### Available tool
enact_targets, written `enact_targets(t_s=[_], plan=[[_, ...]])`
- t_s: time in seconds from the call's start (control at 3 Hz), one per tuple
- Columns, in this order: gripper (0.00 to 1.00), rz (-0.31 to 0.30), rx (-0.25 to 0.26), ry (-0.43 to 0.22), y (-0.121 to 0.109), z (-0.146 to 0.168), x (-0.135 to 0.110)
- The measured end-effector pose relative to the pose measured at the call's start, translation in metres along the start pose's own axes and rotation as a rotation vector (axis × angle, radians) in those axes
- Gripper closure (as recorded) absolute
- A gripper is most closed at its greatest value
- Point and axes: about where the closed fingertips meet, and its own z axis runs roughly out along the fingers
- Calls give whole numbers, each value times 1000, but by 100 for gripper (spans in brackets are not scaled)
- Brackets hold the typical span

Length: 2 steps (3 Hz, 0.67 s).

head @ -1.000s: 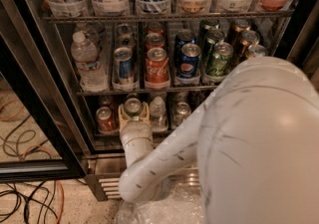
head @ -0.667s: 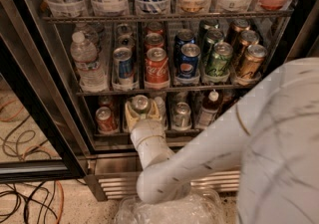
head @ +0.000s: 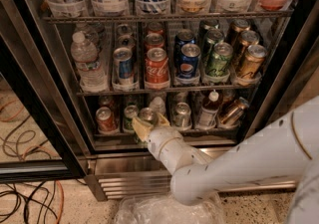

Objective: Pick green can from bottom shelf of fridge

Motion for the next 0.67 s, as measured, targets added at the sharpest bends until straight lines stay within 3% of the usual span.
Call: enact_targets(t_s=[0.33,0.67], plan=[[100,57,-117,79,22,-14,22],[100,42,-187,82,40,-16,21]])
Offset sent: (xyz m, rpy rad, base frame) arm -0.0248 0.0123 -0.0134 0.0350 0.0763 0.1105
